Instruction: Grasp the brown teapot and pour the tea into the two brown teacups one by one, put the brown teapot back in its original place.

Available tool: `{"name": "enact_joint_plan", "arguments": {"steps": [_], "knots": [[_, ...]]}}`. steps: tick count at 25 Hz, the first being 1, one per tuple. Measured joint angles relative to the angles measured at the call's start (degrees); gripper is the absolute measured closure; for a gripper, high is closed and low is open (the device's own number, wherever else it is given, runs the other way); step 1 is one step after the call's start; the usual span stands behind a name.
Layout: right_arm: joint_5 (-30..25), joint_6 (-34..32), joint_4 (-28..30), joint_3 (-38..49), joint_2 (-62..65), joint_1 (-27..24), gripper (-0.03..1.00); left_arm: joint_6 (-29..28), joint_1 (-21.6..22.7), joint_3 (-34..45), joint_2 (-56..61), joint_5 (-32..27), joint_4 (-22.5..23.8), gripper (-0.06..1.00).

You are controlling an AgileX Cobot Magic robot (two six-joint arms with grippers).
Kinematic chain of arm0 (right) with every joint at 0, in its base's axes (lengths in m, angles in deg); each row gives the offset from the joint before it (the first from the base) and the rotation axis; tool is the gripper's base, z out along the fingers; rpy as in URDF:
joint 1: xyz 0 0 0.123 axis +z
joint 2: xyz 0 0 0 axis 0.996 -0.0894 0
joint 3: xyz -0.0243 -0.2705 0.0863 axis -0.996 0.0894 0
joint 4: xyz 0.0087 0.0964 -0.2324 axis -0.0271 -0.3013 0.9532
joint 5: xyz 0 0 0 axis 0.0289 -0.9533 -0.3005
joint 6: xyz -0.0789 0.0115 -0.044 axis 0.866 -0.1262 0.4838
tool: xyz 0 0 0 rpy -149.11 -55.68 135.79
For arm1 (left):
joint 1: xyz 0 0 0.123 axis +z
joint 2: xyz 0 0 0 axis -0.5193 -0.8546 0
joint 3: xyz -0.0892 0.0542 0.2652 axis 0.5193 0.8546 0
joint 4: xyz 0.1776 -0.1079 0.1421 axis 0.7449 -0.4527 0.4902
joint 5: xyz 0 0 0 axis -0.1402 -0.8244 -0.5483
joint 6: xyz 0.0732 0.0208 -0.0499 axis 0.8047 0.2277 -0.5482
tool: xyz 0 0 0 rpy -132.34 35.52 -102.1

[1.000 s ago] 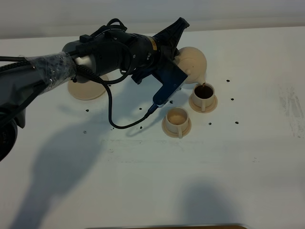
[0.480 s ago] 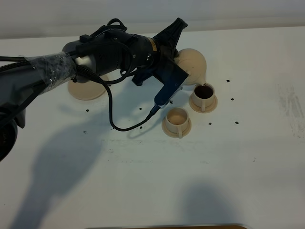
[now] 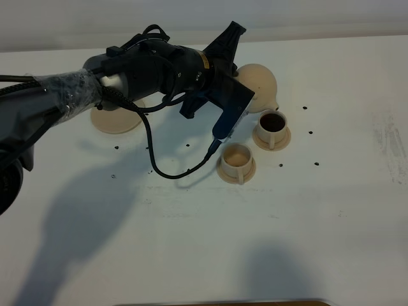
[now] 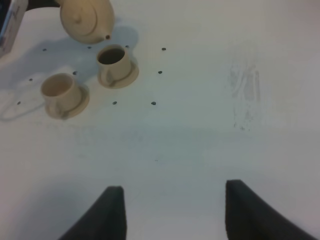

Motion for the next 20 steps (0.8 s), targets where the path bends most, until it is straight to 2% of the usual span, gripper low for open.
{"name": "enact_joint_plan", "arguments": {"steps": [5, 8, 20], "knots": [[0.0, 0.0, 0.0, 0.0, 0.0, 0.0, 0.53, -5.4, 0.7, 0.0, 1.7, -1.7, -0.1, 0.78], [0.0, 0.0, 0.0, 0.0, 0.0, 0.0, 0.53, -10.6, 1.5, 0.0, 3.4, -2.9, -0.1, 0.78], [0.0, 0.0, 0.0, 0.0, 0.0, 0.0, 0.53, -38.0, 4.2, 0.0, 5.6, -16.7, -0.8, 0.78]]}}
